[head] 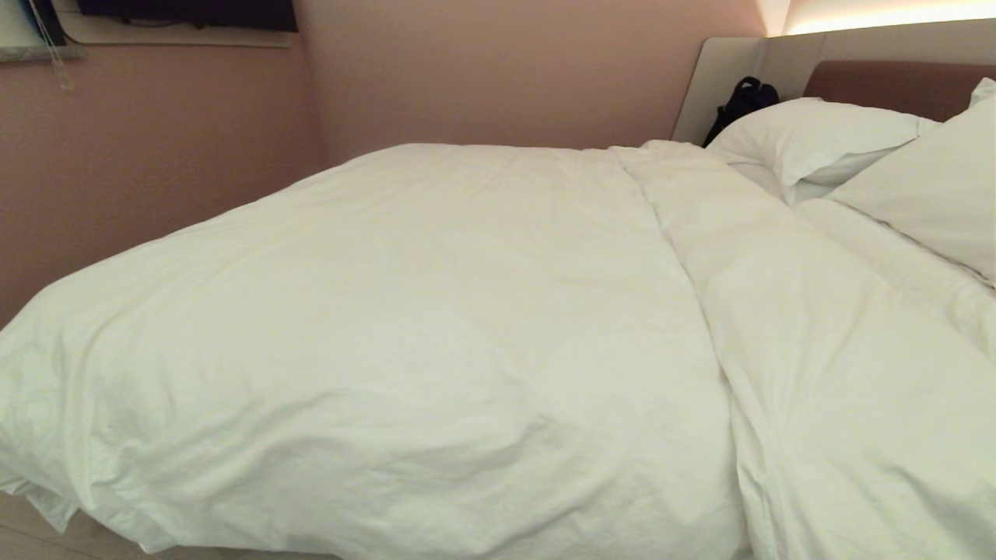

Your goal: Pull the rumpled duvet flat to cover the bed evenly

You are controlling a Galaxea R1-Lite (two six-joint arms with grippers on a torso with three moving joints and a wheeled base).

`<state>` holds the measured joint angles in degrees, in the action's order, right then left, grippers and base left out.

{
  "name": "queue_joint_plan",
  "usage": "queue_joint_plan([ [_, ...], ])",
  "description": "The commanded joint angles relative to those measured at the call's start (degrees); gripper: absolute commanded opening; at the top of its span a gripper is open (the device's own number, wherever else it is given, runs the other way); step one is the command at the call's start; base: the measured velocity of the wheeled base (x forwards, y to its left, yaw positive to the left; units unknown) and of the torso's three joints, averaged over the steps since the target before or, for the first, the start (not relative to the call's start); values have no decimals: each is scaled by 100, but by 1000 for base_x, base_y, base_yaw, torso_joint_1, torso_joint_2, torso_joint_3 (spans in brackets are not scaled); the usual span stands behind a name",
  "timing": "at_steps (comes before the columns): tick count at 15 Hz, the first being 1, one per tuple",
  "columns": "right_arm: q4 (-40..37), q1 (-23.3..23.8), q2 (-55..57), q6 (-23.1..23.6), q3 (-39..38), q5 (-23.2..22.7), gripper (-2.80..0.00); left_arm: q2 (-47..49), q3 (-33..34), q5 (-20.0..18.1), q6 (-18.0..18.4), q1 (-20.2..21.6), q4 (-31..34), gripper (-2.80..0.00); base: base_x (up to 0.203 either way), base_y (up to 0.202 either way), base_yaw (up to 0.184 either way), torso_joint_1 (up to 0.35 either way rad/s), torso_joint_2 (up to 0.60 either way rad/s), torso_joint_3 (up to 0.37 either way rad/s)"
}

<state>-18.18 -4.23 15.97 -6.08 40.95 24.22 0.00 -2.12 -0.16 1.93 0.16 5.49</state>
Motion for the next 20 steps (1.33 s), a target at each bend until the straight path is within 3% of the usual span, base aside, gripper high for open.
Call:
queue_joint_plan([
  [1,-110,232,-97,7,-12,-257,-280,0,1,-2,1,2,5,-280,0,0,0,0,0,0],
  [6,-236,441,-741,167,-311,-667,-280,0,1,-2,1,2,5,-280,0,0,0,0,0,0],
  [11,-200,441,-1595,567,-575,-1698,-280,0,1,-2,1,2,5,-280,0,0,0,0,0,0],
  [20,-136,441,-1597,555,-1067,-2558,-280,0,1,-2,1,2,5,-280,0,0,0,0,0,0],
])
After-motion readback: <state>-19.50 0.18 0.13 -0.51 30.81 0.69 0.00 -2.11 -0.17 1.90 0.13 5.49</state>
